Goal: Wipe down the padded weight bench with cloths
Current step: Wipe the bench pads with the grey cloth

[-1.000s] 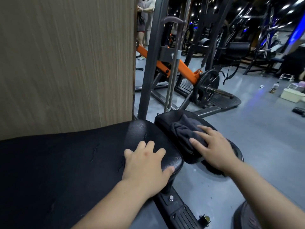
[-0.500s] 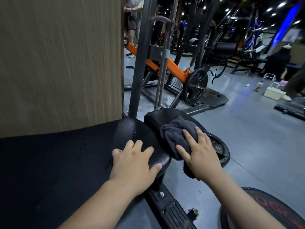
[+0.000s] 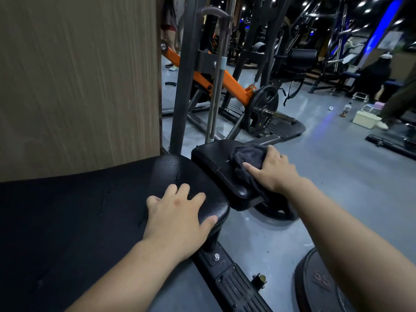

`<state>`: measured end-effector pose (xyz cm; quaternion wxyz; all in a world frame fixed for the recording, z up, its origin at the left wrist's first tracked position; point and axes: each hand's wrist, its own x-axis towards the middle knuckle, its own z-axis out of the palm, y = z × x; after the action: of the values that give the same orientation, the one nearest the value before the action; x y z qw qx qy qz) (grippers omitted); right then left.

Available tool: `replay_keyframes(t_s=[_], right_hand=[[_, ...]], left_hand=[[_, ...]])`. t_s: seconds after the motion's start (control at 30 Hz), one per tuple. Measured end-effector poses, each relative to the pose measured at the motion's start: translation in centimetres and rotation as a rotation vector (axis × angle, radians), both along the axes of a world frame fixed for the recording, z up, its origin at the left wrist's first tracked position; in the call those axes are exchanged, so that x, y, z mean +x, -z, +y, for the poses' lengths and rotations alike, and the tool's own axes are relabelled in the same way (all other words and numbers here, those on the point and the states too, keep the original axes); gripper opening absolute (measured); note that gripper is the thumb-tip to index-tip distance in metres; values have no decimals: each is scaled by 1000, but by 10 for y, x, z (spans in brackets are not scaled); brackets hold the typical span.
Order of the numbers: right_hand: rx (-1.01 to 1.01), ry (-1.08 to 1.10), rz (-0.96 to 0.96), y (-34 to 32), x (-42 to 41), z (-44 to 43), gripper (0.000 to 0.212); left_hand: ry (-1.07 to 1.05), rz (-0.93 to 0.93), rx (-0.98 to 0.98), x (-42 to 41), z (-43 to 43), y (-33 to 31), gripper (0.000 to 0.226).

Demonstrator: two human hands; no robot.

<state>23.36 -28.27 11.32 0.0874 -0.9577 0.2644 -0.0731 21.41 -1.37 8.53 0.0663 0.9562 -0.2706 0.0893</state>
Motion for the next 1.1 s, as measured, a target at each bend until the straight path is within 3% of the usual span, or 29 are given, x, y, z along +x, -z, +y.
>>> replay_keyframes(t_s=[0.1,0.2,0.3,0.6,0.83,0.97,1.1], right_hand=[[-205,41,-143,1,-4,11,82],[-172,87,-397,8,-17,20,45],[-140,169,-298,23,-20,27,33],[149,333,6,12,13,16,83],[-29,184,182,2,39,-3,87],[-22,73,182,-6,68,-2,104],[172,31,100,-17,96,-6,111]], left_hand=[[-1,-28,-37,1,2,4,67],[6,-58,-59,1,2,6,67],[14,-93,-63,2,0,10,65],[37,-227,-105,5,-2,19,53],[43,-250,-135,4,-1,21,53],[42,-248,-156,5,-1,22,54],[49,-236,-179,6,0,22,55]])
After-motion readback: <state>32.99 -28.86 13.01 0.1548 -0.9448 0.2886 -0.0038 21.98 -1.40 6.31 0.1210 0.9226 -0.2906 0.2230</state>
